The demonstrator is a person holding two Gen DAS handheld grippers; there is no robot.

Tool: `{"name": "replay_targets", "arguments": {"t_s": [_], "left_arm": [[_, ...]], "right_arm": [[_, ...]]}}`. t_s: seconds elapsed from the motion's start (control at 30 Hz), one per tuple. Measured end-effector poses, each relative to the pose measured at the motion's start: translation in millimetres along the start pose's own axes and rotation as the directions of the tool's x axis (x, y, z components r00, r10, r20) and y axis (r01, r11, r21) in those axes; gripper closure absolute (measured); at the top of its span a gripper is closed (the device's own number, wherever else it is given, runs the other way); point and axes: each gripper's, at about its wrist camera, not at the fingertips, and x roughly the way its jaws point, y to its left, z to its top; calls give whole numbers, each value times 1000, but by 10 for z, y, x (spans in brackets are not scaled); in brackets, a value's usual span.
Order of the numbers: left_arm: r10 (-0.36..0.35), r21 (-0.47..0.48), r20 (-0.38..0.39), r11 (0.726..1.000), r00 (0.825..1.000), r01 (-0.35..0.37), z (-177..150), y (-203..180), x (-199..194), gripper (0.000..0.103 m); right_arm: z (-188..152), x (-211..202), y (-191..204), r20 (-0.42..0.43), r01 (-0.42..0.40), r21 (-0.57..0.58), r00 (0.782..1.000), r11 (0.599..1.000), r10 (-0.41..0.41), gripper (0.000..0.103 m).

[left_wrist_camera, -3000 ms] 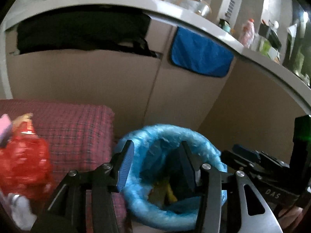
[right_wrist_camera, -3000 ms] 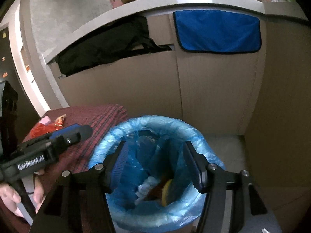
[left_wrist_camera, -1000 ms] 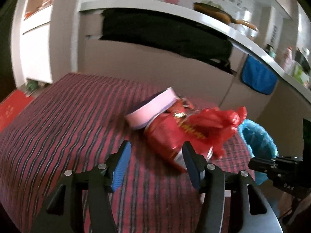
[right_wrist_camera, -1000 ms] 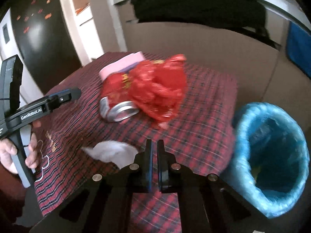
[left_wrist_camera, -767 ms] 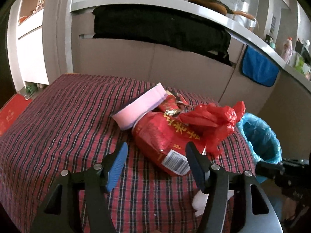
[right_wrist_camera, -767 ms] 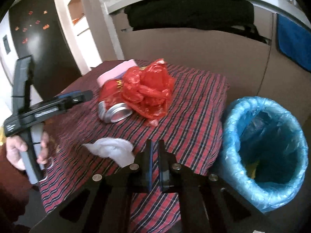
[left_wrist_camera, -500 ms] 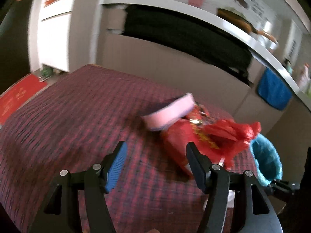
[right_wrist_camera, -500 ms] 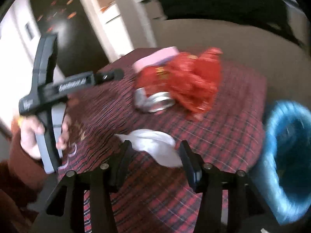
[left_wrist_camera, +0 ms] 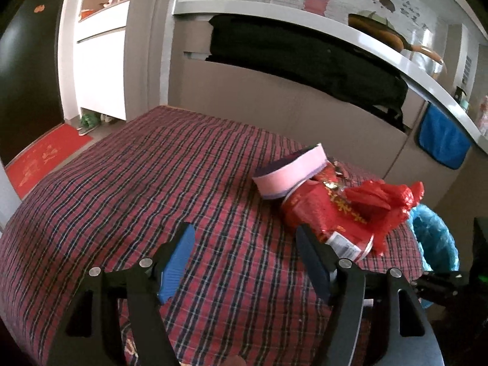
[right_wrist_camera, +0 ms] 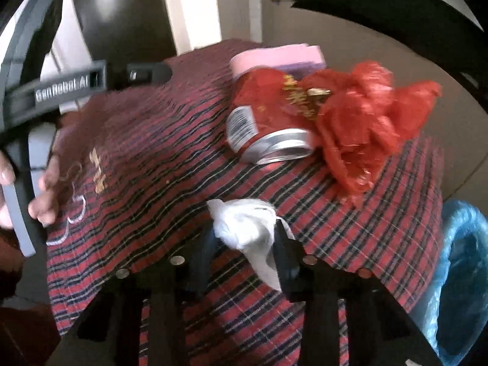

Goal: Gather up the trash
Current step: 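Grasp the white tissue on the table with the right tool, then grasp the red plastic bag with the left tool and lift it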

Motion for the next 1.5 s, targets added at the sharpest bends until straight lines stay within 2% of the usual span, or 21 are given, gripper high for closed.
{"name": "replay_targets", "arguments": {"t_s": [0.13,0.23,0.4,0.47,0.53,0.6,0.77,0.9,1.03,1.17,1.3,1.5], "left_arm": [[-12,-2,-13,1000,1000,12,6,-84,3,34],[-37,-10,-45,999,998,37,4,-164,38,34],[-78,36,-52,996,996,79,-16,-449,43,34],[-122,64,-26,990,992,123,-6,-622,5,34],[-179,126,6,976,984,177,11,-874,-44,34],[-206,195,4,960,978,201,37,-1113,-33,33],[-161,281,-5,947,987,156,112,-1597,212,33],[-113,257,-21,960,993,115,170,-1747,445,33],[-74,189,-52,979,996,82,180,-1730,644,33],[-98,119,-107,987,989,110,178,-1620,762,36],[-125,101,-84,986,989,134,194,-1551,696,47],[-181,103,-31,978,983,183,202,-1472,437,55]], "right_arm": [[-110,-285,-128,69,37,80,997,996,-43,74],[-210,-486,-296,107,36,167,993,985,-54,74],[-396,-758,-527,158,76,262,980,962,-121,74],[-417,-826,-631,169,88,294,975,952,-142,74],[-485,-914,-722,188,90,332,969,939,-160,74],[-555,-987,-815,204,81,362,965,929,-164,74],[-735,-1095,-976,224,62,424,959,904,-171,74],[-841,-1174,-1042,231,54,447,957,893,-173,74],[-905,-1212,-1065,238,44,458,956,888,-170,73],[-935,-1213,-1061,240,39,459,956,887,-167,73],[-933,-1202,-1036,241,32,459,957,888,-160,73],[-892,-1180,-986,236,42,446,958,894,-162,73]]}}
